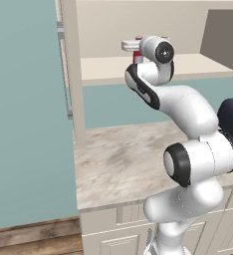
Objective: There are various items on the counter. Only move the condiments/shakers into the cabinet.
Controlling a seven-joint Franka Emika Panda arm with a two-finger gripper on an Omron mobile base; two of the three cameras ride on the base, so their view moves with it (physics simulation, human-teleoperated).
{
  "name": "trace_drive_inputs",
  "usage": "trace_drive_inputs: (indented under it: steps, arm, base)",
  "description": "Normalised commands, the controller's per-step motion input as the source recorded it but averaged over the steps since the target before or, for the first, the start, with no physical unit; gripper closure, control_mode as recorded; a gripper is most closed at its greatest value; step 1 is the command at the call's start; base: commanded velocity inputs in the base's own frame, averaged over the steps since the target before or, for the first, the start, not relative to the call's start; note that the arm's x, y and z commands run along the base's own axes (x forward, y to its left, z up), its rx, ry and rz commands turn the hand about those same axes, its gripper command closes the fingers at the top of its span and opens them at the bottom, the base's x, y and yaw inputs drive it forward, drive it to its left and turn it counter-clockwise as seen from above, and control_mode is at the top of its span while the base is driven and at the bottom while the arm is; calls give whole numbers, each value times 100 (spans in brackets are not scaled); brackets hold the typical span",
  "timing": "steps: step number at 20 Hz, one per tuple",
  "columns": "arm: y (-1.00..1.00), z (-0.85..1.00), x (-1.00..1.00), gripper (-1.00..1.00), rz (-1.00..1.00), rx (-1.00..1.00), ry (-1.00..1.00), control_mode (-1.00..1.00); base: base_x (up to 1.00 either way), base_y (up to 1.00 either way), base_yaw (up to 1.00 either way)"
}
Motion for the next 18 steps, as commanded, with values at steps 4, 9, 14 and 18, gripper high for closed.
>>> trace_drive_inputs:
  steps: [4,9,14,18]
  arm:
    - [0,1,-79,-100,-1,0,-7,-100]
    - [-11,0,-100,-100,-9,1,-2,-100]
    - [-17,0,-100,-100,-19,2,16,-100]
    - [-16,-8,-100,-100,-22,0,39,-100]
  base:
    - [0,0,0]
    - [0,0,0]
    - [0,0,0]
    - [0,0,0]
